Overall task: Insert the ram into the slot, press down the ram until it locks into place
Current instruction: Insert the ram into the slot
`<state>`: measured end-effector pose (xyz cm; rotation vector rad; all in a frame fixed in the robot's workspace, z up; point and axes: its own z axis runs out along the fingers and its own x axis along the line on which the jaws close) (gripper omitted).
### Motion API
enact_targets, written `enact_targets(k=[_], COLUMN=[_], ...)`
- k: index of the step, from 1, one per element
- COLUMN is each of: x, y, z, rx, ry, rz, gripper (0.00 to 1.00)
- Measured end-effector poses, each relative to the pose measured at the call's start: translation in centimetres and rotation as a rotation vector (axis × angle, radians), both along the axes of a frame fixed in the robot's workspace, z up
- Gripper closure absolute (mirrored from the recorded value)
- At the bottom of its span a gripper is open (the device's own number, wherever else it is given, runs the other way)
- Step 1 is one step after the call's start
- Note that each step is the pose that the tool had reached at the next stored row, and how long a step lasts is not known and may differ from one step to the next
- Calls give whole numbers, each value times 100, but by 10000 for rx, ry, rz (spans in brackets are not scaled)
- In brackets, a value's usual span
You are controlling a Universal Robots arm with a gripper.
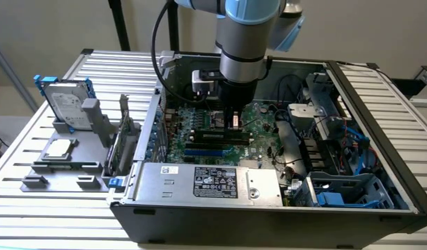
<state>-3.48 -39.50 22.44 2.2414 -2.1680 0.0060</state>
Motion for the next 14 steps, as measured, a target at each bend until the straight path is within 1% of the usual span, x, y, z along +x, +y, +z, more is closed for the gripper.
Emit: enact_targets(k=[12, 14], x=[2, 2], y=[2, 2], z=[-34, -35], rx=[1, 3], ry=[-1, -2], rz=[0, 0], gripper=[86, 85])
